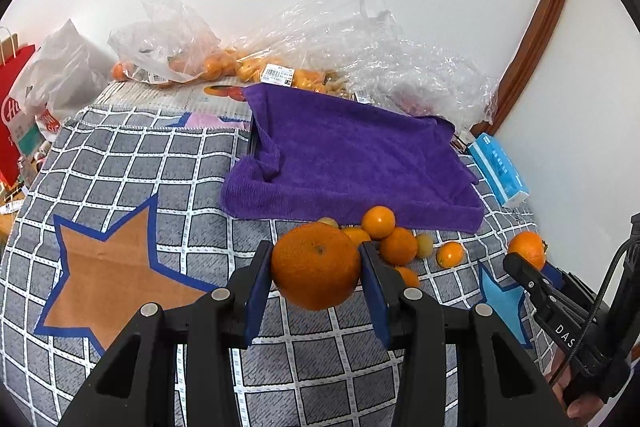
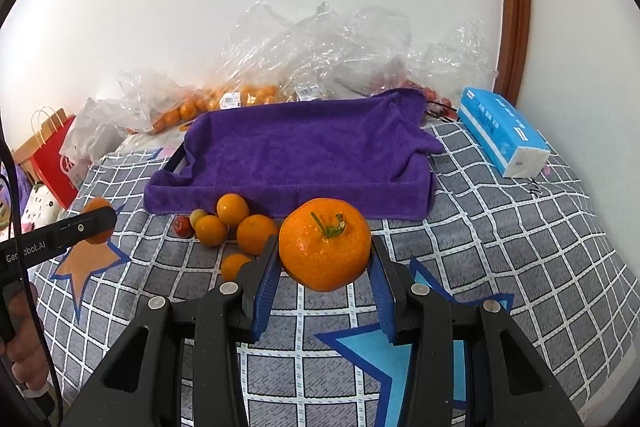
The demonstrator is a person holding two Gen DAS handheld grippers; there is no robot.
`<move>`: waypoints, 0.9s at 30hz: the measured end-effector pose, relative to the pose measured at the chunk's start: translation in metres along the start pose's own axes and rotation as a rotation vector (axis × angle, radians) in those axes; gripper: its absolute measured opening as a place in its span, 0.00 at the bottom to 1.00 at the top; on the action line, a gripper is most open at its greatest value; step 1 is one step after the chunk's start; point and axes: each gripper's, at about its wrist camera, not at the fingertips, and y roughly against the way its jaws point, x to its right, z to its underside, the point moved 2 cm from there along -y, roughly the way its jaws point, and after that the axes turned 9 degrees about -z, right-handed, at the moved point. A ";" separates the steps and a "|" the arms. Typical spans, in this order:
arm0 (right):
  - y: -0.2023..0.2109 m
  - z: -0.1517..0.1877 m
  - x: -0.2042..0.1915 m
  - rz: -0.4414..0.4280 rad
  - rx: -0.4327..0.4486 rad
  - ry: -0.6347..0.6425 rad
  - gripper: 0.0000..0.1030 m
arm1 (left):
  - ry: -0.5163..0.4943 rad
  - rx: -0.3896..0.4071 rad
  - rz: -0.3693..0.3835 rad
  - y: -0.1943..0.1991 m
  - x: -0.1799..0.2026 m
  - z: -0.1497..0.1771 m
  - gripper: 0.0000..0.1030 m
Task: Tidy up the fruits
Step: 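Lift both held tangerines and carry them over the purple towel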
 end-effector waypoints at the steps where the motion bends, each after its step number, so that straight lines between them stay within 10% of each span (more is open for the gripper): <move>1: 0.000 -0.001 0.000 0.001 0.000 0.001 0.41 | 0.000 0.001 0.000 0.000 0.000 -0.002 0.39; 27: -0.012 -0.041 0.000 0.011 0.009 -0.002 0.41 | 0.001 0.014 0.009 -0.006 0.003 -0.047 0.39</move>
